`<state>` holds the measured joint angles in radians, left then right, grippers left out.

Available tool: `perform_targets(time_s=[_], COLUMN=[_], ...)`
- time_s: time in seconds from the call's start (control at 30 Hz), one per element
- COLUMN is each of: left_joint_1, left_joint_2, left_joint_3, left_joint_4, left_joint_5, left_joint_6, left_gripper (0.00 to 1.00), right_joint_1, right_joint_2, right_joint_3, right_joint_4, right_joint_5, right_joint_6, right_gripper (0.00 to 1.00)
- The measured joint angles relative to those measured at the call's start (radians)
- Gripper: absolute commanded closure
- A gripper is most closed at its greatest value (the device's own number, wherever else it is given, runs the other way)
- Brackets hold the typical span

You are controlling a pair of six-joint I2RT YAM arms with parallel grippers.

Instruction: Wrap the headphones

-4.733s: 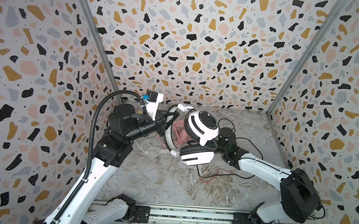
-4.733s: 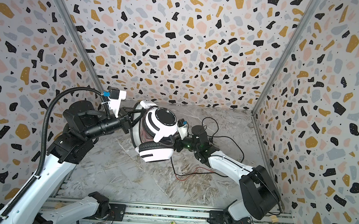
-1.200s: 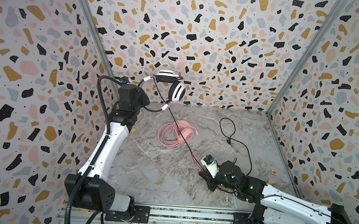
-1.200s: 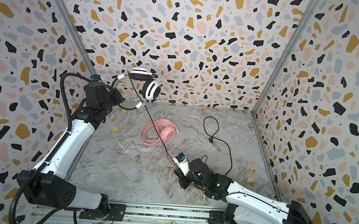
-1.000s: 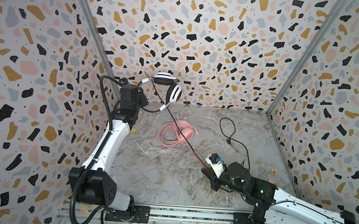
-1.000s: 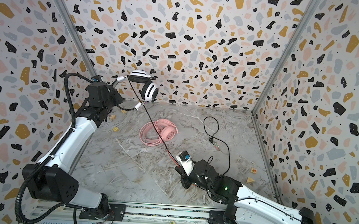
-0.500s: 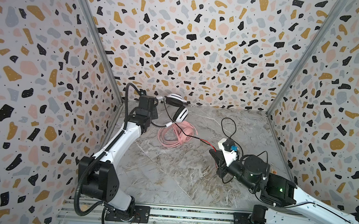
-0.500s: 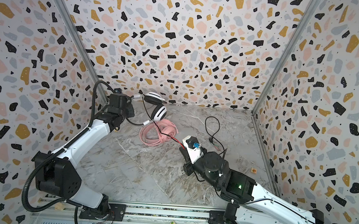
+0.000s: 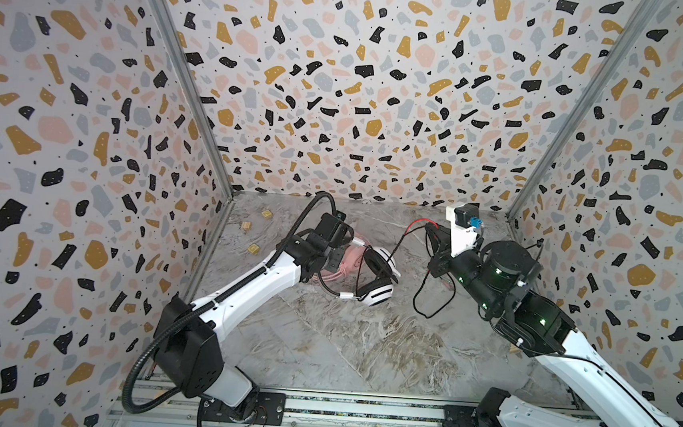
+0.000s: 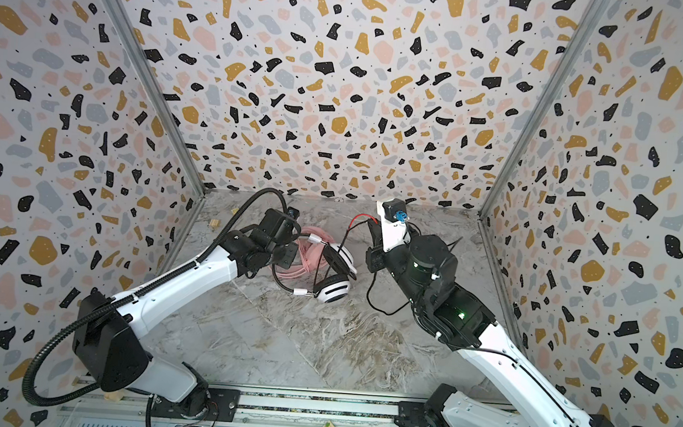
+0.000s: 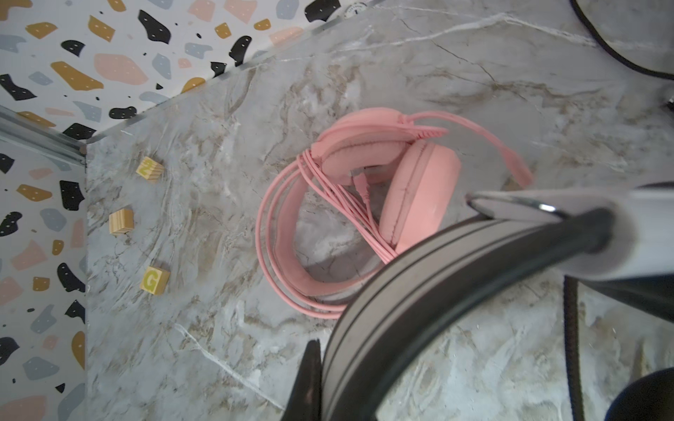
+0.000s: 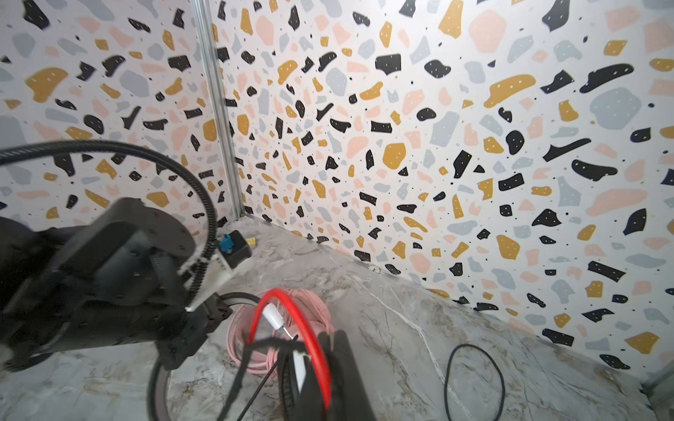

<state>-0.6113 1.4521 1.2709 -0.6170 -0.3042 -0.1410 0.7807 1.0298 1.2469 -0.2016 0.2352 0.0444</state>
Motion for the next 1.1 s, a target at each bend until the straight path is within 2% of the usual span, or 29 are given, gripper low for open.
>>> perform_targets(time_s=[0.2, 0.4, 0.57, 0.73, 0.93, 1.0, 1.1], left_joint_1=[-0.053, -0.058, -0.056, -0.056, -0.055, -0.055, -0.056], left_joint_2=[-0.119, -0.193, -0.26, -0.315, -0.325, -0.323, -0.299], left_joint_3=[-0.042, -0.074, -0.071, -0.032, 0.066, 0.102, 0.211], left_joint_4=[-0.065, -0.093, -0.097, -0.09, -0.085, -0.086, -0.124], left_joint_5=[0.201, 0.352, 0.445, 0.489, 0.491, 0.508, 0.524], left_joint_6=[0.031, 0.033, 0.008, -0.025, -0.068, -0.078, -0.075], left_gripper=[1.0, 1.0, 1.0, 1.0, 1.0, 1.0, 1.0], right_joint_1=[-0.177, -0.291, -0.341, -0.342, -0.332, -0.323, -0.315], right_joint_2=[0.105, 0.186, 0.256, 0.285, 0.292, 0.303, 0.369], right_joint_3=[0.006, -0.029, -0.137, -0.28, -0.412, -0.449, -0.471], right_joint_4=[-0.021, -0.013, 0.027, 0.073, 0.265, 0.337, 0.441], right_joint_5=[-0.146, -0.254, -0.347, -0.455, -0.695, -0.756, -0.835], right_joint_6=[0.006, 0.023, 0.047, 0.083, 0.141, 0.161, 0.183], right_gripper=[1.0, 1.0, 1.0, 1.0, 0.87, 0.76, 0.64])
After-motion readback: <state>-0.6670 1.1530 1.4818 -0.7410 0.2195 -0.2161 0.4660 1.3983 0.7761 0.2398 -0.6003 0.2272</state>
